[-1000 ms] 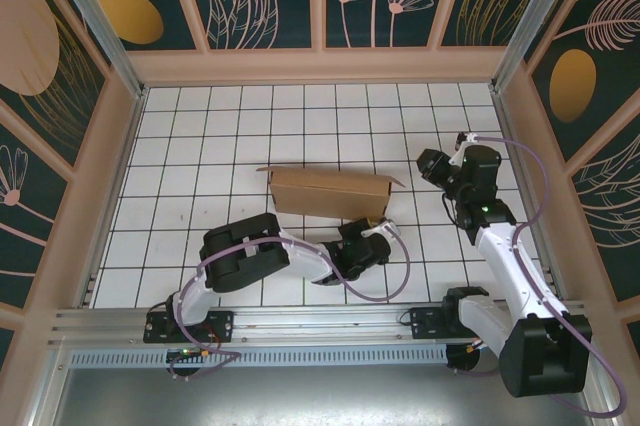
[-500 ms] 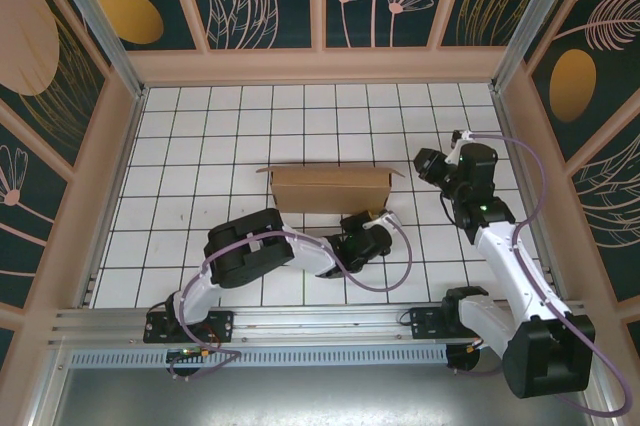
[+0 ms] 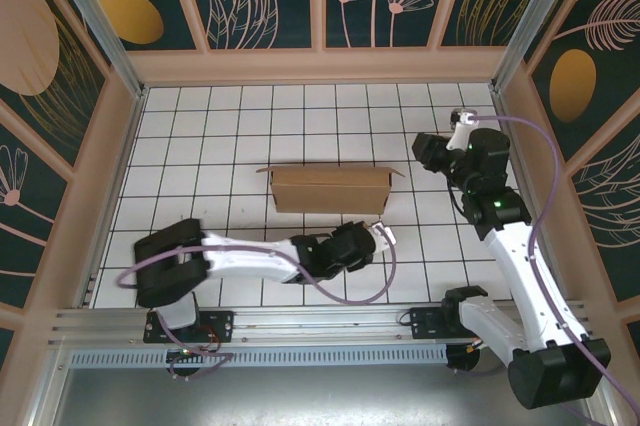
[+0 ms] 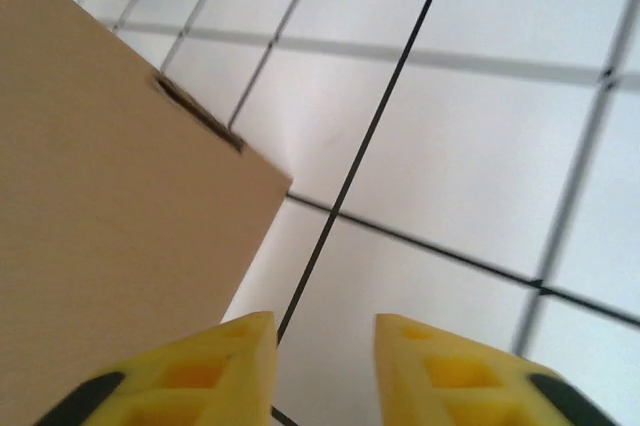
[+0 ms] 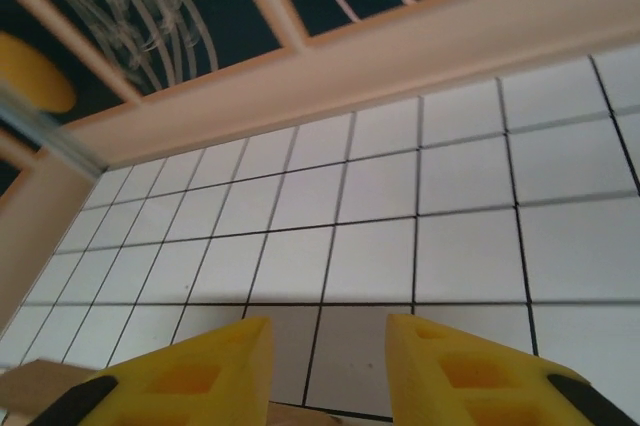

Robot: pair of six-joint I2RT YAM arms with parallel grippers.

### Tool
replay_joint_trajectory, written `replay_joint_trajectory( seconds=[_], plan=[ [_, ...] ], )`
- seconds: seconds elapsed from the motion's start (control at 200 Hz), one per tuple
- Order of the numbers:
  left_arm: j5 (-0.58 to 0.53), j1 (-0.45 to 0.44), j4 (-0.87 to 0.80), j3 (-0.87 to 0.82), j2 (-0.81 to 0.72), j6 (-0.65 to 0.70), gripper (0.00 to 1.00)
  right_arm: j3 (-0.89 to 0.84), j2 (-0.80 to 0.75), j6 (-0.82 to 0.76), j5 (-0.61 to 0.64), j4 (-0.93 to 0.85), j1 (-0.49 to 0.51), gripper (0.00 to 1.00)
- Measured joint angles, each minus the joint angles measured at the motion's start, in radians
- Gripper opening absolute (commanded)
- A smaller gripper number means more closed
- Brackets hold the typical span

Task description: Fold the paper box

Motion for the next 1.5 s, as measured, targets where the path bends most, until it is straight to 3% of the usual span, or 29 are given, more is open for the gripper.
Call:
replay_joint_trajectory(
  seconds=[0.16,0.335,0.485,0.676,0.801,0.986,1.226,1.501],
  plan=[
    [0.080,0.047,-0.106,-0.037,-0.303,-0.019,0.37,0.022,-0.026,-0.129,-0.083,0.004,0.037,0.37],
    [0.140,0.272,-0.117,-0.161,-0.606,0.003,0.50,-0.018,-0.113,-0.254,-0.261,0.092,0.072,0.35],
    [0.166,0.406,-0.101,-0.259,-0.745,0.060,0.58,-0.058,-0.129,-0.374,-0.330,0.137,0.074,0.33],
    [0.206,0.581,-0.055,-0.338,-0.806,0.200,0.63,-0.056,-0.083,-0.573,-0.298,0.086,0.084,0.37],
    [0.291,0.723,-0.049,-0.376,-0.829,0.263,0.69,-0.021,-0.067,-0.667,-0.258,0.043,0.099,0.38],
    [0.433,0.875,-0.044,-0.411,-0.877,0.346,0.69,0.008,-0.061,-0.723,-0.229,0.040,0.142,0.38],
    [0.551,0.900,-0.083,-0.370,-0.734,0.424,0.64,0.008,-0.064,-0.729,-0.223,0.036,0.170,0.38],
    [0.576,0.908,-0.089,-0.318,-0.649,0.483,0.63,-0.009,-0.115,-0.743,-0.194,0.011,0.174,0.36]
  ],
)
